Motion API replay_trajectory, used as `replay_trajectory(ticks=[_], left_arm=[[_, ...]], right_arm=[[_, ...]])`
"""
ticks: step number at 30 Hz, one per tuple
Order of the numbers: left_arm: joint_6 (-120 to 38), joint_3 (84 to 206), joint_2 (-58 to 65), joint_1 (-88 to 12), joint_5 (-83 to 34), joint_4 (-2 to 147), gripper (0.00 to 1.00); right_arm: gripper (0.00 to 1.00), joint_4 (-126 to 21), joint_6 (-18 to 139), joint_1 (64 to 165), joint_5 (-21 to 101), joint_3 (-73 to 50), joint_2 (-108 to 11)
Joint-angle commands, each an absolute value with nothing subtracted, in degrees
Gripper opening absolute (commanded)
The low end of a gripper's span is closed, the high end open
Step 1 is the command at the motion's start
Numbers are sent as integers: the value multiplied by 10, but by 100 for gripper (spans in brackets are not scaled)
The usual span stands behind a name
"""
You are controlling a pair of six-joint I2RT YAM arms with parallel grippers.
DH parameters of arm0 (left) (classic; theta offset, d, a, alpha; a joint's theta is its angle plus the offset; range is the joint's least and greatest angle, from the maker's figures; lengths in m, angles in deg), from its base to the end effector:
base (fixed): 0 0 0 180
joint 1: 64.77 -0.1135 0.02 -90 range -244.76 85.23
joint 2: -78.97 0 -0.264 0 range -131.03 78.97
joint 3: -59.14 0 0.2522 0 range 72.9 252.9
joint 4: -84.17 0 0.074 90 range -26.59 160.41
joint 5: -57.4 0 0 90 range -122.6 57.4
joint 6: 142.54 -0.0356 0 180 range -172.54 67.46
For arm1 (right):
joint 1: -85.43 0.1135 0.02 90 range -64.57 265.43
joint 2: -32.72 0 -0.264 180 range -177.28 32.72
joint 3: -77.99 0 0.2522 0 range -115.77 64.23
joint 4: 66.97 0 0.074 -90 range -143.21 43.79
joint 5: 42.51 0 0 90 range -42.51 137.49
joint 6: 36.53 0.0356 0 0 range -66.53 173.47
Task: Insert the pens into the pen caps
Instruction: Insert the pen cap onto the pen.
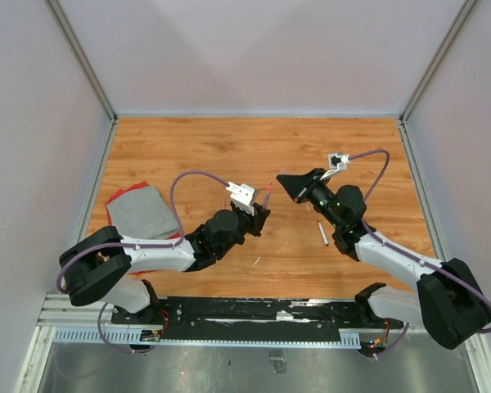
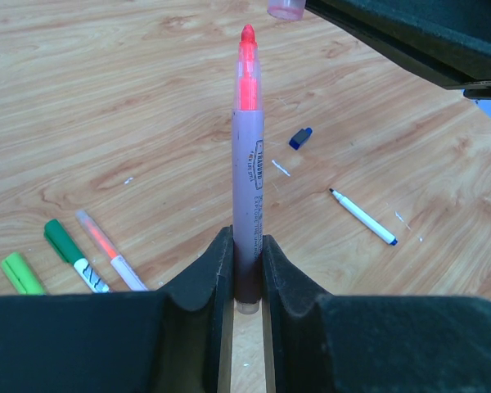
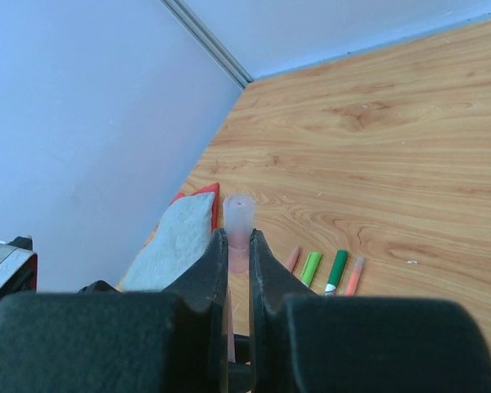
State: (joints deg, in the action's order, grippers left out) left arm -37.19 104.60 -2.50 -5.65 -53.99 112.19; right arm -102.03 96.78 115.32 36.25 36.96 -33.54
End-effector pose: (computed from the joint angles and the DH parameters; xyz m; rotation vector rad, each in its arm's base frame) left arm 0.1605 -0.2430 0.2114 0.3791 1.7018 -0.6464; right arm 0.2126 0.1302 0.2663 0.0011 1.5121 1.1826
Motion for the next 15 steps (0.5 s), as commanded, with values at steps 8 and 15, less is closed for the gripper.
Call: replay_trajectory(ticks=[8, 15], left_arm=[[-384, 1051, -27, -51, -551, 1151, 0], [-384, 1053, -29, -50, -548, 1150, 0]], right_arm=[[1, -1129, 1008, 1161, 360, 373, -374], [1, -1136, 1014, 1169, 347, 369, -382]])
